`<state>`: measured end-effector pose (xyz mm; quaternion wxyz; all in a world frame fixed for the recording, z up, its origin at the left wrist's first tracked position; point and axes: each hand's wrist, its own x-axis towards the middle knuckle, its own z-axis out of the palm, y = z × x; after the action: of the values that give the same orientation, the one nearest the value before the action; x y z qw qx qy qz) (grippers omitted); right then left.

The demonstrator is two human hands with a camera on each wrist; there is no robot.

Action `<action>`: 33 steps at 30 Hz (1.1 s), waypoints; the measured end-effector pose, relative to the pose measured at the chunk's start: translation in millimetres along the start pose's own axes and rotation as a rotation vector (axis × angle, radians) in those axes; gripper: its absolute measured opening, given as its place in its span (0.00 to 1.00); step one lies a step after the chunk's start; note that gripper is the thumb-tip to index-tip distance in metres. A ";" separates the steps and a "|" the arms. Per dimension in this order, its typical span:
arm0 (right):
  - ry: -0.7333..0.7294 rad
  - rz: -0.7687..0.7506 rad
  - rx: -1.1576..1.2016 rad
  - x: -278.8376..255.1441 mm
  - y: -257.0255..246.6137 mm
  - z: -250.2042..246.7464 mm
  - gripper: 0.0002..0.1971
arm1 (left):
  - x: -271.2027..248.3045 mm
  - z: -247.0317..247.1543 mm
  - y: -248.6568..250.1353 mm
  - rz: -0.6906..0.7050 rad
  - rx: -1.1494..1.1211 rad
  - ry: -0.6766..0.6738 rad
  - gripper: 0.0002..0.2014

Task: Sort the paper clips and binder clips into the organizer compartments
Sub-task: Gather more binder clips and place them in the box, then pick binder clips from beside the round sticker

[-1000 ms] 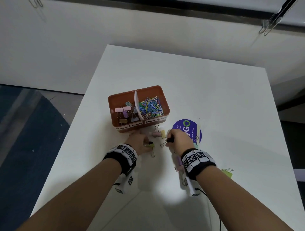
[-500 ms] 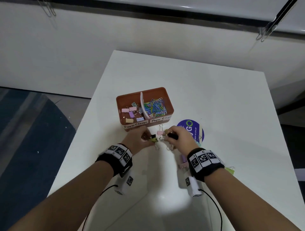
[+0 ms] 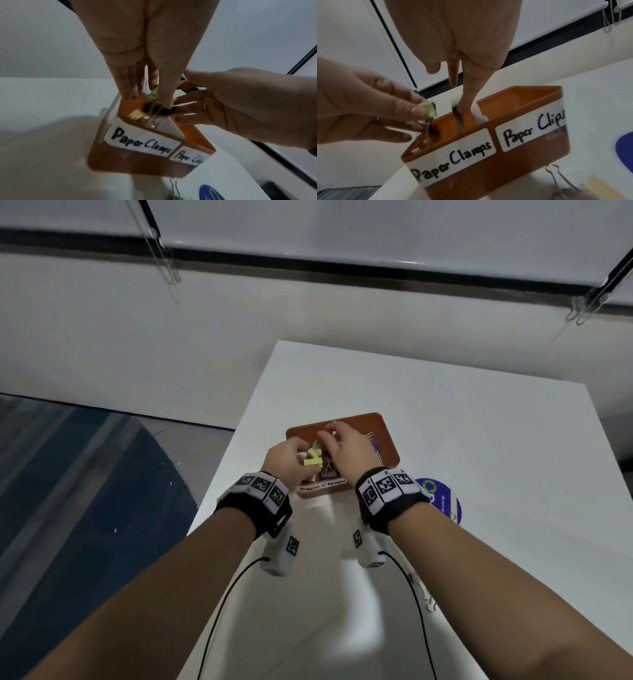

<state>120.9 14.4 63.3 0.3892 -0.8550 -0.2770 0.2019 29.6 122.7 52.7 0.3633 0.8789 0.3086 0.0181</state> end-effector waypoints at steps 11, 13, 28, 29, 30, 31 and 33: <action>0.059 0.177 -0.069 -82.2 116.2 -54.8 0.08 | -33.1 31.5 -8.3 0.243 -0.054 0.194 0.12; 0.045 0.231 -0.101 -97.1 137.3 -60.2 0.08 | -42.7 36.6 -5.5 0.261 -0.065 0.188 0.11; -0.015 0.308 -0.174 -111.6 192.3 -64.6 0.24 | -34.0 146.0 10.4 0.205 0.244 -0.304 0.29; -0.030 0.309 -0.192 -108.1 193.3 -63.5 0.24 | -29.3 151.5 11.1 0.200 0.263 -0.322 0.29; -0.042 0.312 -0.213 -104.8 193.9 -62.4 0.24 | -25.5 155.8 12.2 0.199 0.265 -0.337 0.28; -0.055 0.321 -0.235 -101.7 194.2 -61.3 0.23 | -22.6 159.0 14.3 0.205 0.259 -0.340 0.24; -0.080 0.331 -0.279 -96.5 195.0 -58.0 0.20 | -17.6 165.4 16.8 0.212 0.259 -0.339 0.21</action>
<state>141.3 -184.5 -40.1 0.2171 -0.9257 -0.1735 0.2566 66.6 0.0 -54.6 0.2900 0.9362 0.1490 -0.1314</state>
